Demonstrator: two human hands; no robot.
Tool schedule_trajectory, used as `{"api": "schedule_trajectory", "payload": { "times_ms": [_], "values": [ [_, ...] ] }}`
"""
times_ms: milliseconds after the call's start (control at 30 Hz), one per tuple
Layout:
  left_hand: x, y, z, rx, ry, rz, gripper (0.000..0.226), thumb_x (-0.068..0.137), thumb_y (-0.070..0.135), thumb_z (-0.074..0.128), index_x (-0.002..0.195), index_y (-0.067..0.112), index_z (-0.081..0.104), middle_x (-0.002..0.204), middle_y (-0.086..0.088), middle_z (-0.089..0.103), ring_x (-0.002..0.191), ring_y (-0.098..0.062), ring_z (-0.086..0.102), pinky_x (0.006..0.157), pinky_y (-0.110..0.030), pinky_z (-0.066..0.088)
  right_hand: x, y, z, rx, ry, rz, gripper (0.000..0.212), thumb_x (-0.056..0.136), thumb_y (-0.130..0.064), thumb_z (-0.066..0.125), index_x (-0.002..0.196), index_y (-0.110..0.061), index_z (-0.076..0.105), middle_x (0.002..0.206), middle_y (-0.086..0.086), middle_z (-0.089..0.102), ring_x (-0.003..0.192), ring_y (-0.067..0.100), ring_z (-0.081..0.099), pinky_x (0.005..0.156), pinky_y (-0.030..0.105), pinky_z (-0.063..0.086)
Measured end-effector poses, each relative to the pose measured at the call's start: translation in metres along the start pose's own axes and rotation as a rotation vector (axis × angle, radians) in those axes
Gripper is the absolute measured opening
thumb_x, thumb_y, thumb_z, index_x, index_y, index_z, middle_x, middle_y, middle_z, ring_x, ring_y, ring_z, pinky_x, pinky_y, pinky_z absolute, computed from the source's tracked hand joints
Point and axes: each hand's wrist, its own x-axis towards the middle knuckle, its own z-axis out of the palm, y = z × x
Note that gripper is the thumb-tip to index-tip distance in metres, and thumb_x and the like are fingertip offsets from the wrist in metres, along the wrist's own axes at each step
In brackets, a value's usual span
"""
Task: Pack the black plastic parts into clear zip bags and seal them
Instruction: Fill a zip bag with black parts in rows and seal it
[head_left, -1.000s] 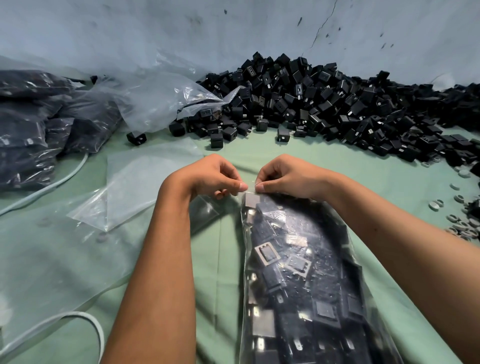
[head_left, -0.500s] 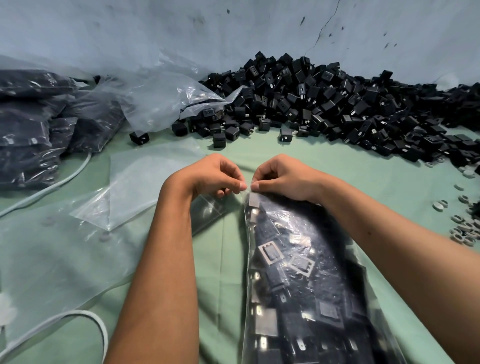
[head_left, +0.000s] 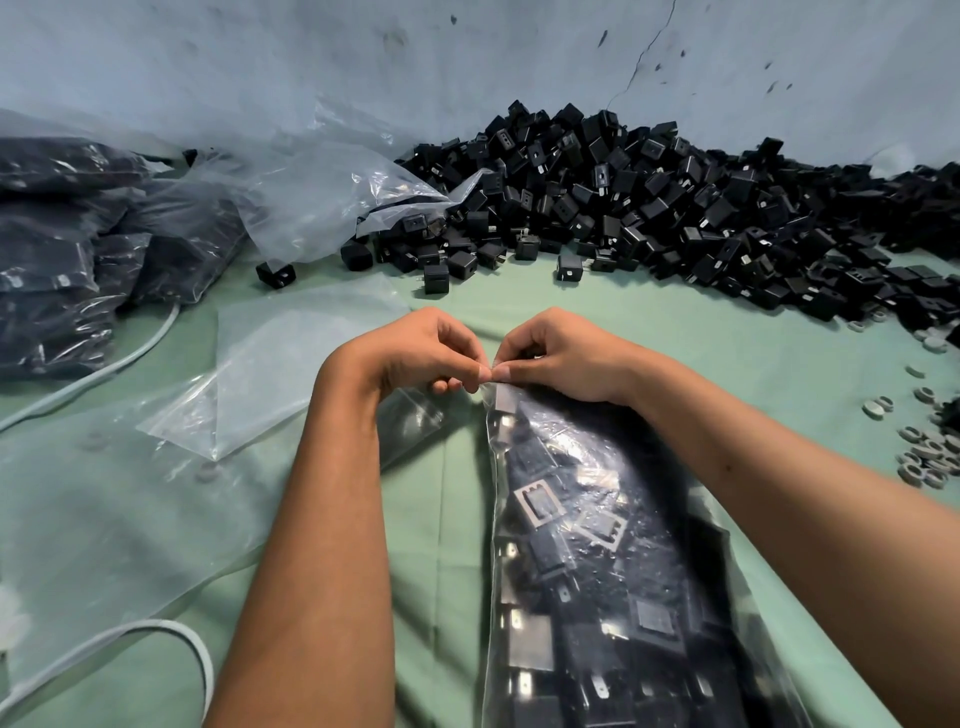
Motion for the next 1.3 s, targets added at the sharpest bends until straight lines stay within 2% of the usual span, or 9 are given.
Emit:
{"api": "schedule_trajectory", "payload": {
  "times_ms": [133, 267, 367, 533, 733, 867, 1033, 1167, 1300],
  "values": [
    [0.001, -0.001, 0.001, 0.038, 0.014, 0.018, 0.012, 0.087, -0.002, 0.073, 0.078, 0.006, 0.074, 0.060, -0.004, 0.064, 0.051, -0.013, 0.047, 0.053, -0.021, 0.037, 0.003, 0.000, 0.001, -0.001, -0.001, -0.003, 0.014, 0.094, -0.028, 0.076, 0.080, -0.026, 0.075, 0.055, -0.021, 0.060, 0.052, -0.006, 0.048, 0.053, 0.008, 0.038],
    [0.002, -0.003, 0.000, 0.061, 0.026, 0.009, 0.020, 0.085, -0.002, 0.073, 0.071, 0.013, 0.074, 0.060, -0.005, 0.064, 0.051, -0.015, 0.051, 0.050, -0.022, 0.044, -0.001, 0.002, -0.011, -0.086, -0.025, 0.027, 0.014, 0.092, -0.033, 0.078, 0.078, -0.030, 0.077, 0.064, -0.017, 0.069, 0.054, -0.007, 0.053, 0.055, 0.008, 0.040],
    [0.004, -0.001, 0.002, 0.067, 0.031, -0.004, 0.017, 0.086, 0.002, 0.073, 0.074, 0.014, 0.074, 0.060, -0.003, 0.064, 0.049, -0.014, 0.052, 0.046, -0.021, 0.045, -0.006, 0.008, -0.019, -0.102, -0.017, 0.043, 0.015, 0.092, -0.033, 0.077, 0.078, -0.028, 0.076, 0.064, -0.015, 0.070, 0.055, -0.003, 0.054, 0.054, 0.012, 0.042],
    [0.007, 0.003, 0.007, 0.067, 0.004, -0.028, 0.006, 0.089, 0.011, 0.078, 0.085, 0.007, 0.074, 0.067, -0.009, 0.065, 0.047, -0.012, 0.054, 0.046, -0.022, 0.044, -0.007, 0.011, -0.014, -0.109, -0.009, 0.039, 0.020, 0.096, -0.030, 0.073, 0.076, -0.027, 0.073, 0.061, -0.017, 0.067, 0.054, -0.006, 0.053, 0.054, 0.009, 0.041],
    [0.009, 0.000, 0.006, 0.104, 0.001, 0.046, 0.013, 0.088, 0.005, 0.077, 0.076, 0.009, 0.072, 0.062, -0.004, 0.065, 0.047, -0.007, 0.053, 0.048, -0.019, 0.041, -0.015, 0.015, -0.022, -0.100, -0.028, 0.070, 0.020, 0.095, -0.036, 0.074, 0.077, -0.028, 0.076, 0.060, -0.018, 0.068, 0.051, -0.006, 0.053, 0.050, 0.008, 0.039],
    [0.016, -0.001, 0.008, 0.093, 0.008, -0.006, 0.012, 0.088, 0.009, 0.078, 0.077, 0.011, 0.073, 0.061, -0.005, 0.066, 0.049, -0.014, 0.056, 0.047, -0.023, 0.043, -0.019, 0.020, -0.028, -0.114, -0.037, 0.095, 0.020, 0.096, -0.035, 0.073, 0.080, -0.023, 0.077, 0.063, -0.011, 0.068, 0.054, 0.003, 0.053, 0.054, 0.019, 0.043],
    [0.018, -0.001, 0.011, 0.114, -0.021, 0.005, 0.012, 0.090, 0.014, 0.077, 0.079, 0.012, 0.073, 0.064, -0.006, 0.068, 0.050, -0.014, 0.060, 0.047, -0.024, 0.045, -0.019, 0.021, -0.023, -0.124, -0.023, 0.078, 0.019, 0.098, -0.034, 0.070, 0.082, -0.024, 0.075, 0.070, -0.015, 0.072, 0.059, -0.005, 0.058, 0.057, 0.011, 0.044],
    [0.015, -0.002, 0.009, 0.115, -0.044, 0.027, 0.014, 0.091, 0.010, 0.075, 0.077, 0.011, 0.072, 0.068, -0.010, 0.068, 0.049, -0.014, 0.057, 0.048, -0.024, 0.045, -0.023, 0.021, -0.030, -0.125, -0.057, 0.088, 0.024, 0.097, -0.037, 0.071, 0.074, -0.027, 0.075, 0.060, -0.019, 0.067, 0.051, -0.005, 0.052, 0.051, 0.008, 0.038],
    [0.019, -0.001, 0.011, 0.129, -0.018, -0.015, 0.012, 0.089, 0.015, 0.079, 0.077, 0.014, 0.075, 0.067, -0.007, 0.067, 0.054, -0.016, 0.057, 0.050, -0.024, 0.047, -0.028, 0.024, -0.038, -0.154, -0.085, 0.119, 0.020, 0.095, -0.037, 0.073, 0.082, -0.023, 0.078, 0.071, -0.010, 0.073, 0.058, -0.003, 0.055, 0.063, 0.020, 0.042]
  ]
}}
